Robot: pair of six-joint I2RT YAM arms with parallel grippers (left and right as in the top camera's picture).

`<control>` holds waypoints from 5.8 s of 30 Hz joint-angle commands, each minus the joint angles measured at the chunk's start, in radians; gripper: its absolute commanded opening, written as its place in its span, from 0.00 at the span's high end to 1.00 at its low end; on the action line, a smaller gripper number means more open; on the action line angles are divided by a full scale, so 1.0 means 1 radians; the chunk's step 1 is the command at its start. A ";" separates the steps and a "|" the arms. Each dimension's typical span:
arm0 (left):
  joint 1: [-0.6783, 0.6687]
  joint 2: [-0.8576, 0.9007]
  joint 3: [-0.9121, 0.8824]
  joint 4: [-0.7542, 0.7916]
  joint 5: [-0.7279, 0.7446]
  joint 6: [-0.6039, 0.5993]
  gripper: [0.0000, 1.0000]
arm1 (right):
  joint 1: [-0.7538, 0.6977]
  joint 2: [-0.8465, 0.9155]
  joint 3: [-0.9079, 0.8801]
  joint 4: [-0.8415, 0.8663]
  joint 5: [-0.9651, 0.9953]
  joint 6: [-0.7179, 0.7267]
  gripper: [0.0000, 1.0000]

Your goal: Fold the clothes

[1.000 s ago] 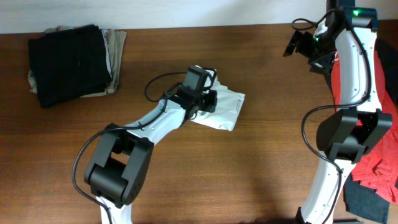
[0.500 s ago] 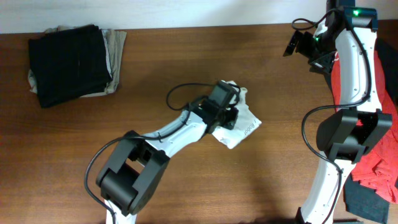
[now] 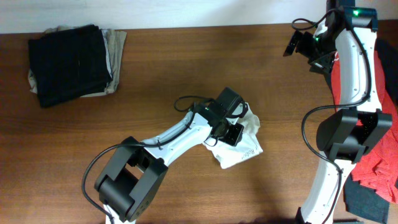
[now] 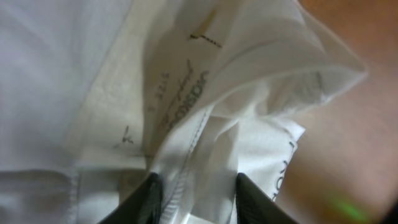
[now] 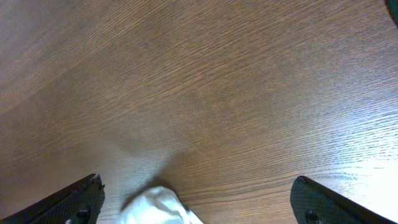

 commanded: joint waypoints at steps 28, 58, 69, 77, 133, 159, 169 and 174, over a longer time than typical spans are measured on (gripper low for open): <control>0.078 -0.072 0.018 -0.185 0.097 0.225 0.67 | -0.001 -0.014 0.006 -0.003 0.008 -0.003 0.01; -0.116 -0.205 0.089 -0.423 0.089 0.345 0.02 | -0.001 -0.014 0.006 -0.003 0.008 -0.003 0.01; -0.024 -0.148 0.086 -0.393 -0.034 0.319 0.01 | -0.001 -0.014 0.006 -0.003 0.008 -0.003 0.01; -0.068 -0.095 0.085 -0.404 -0.019 0.379 0.01 | -0.001 -0.014 0.006 -0.003 0.008 -0.003 0.01; 0.825 0.024 0.385 -0.731 -0.342 0.171 0.84 | -0.001 -0.013 0.006 -0.003 0.008 -0.003 0.01; 0.812 -0.017 0.226 -0.632 -0.134 0.055 0.33 | -0.001 -0.014 0.006 -0.003 0.008 -0.003 0.01; 0.812 -0.017 0.175 -0.553 -0.135 0.014 0.51 | -0.001 -0.014 0.006 -0.003 0.008 -0.003 0.01; 0.812 -0.016 0.175 -0.500 -0.145 0.015 0.62 | -0.001 -0.013 0.006 -0.003 0.008 -0.003 0.01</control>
